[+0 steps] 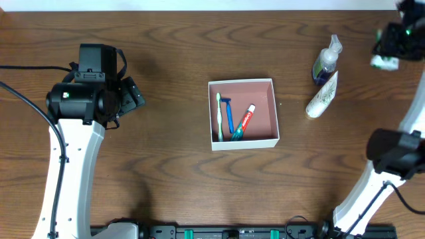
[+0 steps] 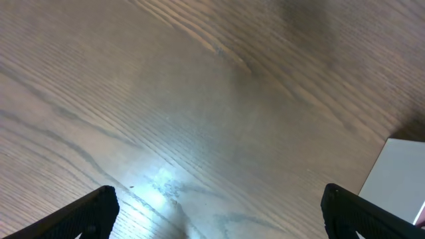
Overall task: Pack container
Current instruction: 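Lift the soap box and carry it left over the box, then lower the soap box into the box beside the razor, then open the right gripper and withdraw it up and right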
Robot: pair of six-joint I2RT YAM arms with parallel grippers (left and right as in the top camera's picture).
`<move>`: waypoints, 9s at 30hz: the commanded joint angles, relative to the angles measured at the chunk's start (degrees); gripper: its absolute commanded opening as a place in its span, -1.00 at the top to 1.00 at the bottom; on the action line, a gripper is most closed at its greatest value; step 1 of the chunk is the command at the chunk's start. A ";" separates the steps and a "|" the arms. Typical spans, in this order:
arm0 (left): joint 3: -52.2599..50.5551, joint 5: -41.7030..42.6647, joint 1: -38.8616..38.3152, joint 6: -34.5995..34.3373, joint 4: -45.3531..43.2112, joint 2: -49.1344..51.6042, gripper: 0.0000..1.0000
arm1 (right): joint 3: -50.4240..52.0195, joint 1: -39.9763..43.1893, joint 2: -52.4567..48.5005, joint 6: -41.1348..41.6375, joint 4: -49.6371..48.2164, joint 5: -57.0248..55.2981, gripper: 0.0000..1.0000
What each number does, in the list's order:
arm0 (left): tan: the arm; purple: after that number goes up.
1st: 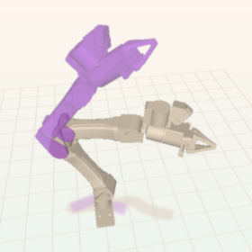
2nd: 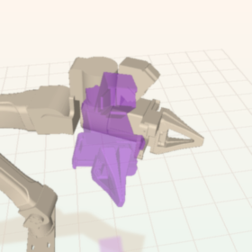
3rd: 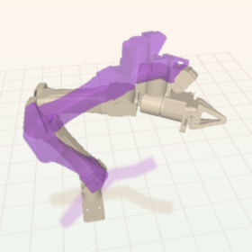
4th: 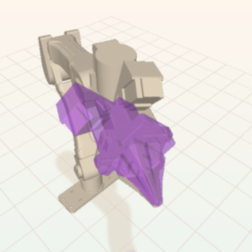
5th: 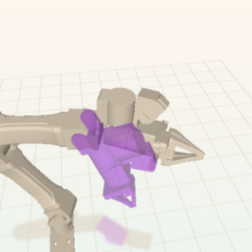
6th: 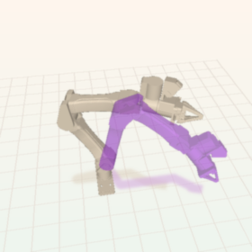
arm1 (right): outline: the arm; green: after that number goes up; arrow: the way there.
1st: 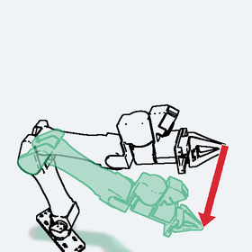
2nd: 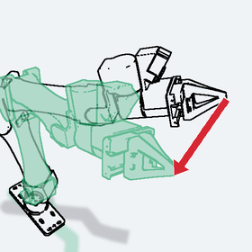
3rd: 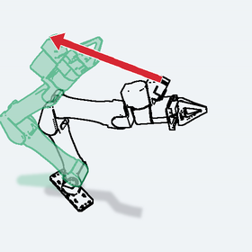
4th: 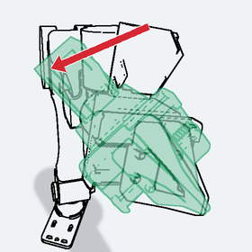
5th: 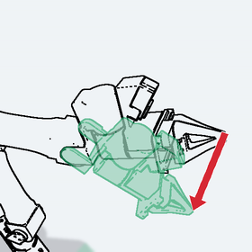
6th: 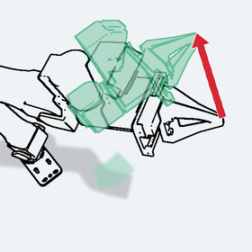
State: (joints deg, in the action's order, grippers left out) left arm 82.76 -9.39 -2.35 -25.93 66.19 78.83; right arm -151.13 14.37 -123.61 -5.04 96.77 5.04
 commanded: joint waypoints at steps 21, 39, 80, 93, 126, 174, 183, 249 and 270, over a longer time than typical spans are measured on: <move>0.07 -0.28 0.24 -0.90 0.20 0.15 -0.96 | -5.35 -31.78 1.36 1.92 0.57 -2.23 0.30; 0.07 -0.26 0.24 -0.90 0.17 0.15 -0.96 | 15.98 -36.94 4.37 8.24 0.55 -0.52 0.20; 0.07 -0.28 0.24 -0.90 0.17 0.15 -0.96 | 32.61 -45.33 4.37 32.04 -4.90 -8.81 0.22; 0.07 -0.28 0.24 -0.90 0.17 0.15 -0.96 | 43.69 -46.31 4.37 37.35 -14.75 -9.33 0.20; 0.07 -0.28 0.24 -0.90 0.17 0.15 -0.96 | 57.24 -44.59 4.35 32.35 -36.68 -7.74 0.12; 0.07 -0.28 0.24 -0.90 0.17 0.15 -0.96 | 59.12 -41.64 4.33 30.21 -43.36 -4.57 0.04; 0.07 -0.28 0.24 -0.90 0.20 0.15 -0.96 | 59.14 -42.77 3.23 30.18 -43.04 -4.57 0.03; 0.07 -0.28 0.24 -0.90 0.17 0.15 -0.96 | 46.69 -42.82 2.64 29.42 -31.98 -7.19 -0.36; 0.07 -0.28 0.24 -0.90 0.17 0.15 -0.96 | 20.59 -32.39 5.01 18.32 -8.74 -9.77 -0.70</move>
State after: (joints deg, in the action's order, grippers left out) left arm 82.76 -9.37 -2.35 -25.93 66.19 78.83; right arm -126.98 -21.10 -120.79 17.87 86.76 -3.66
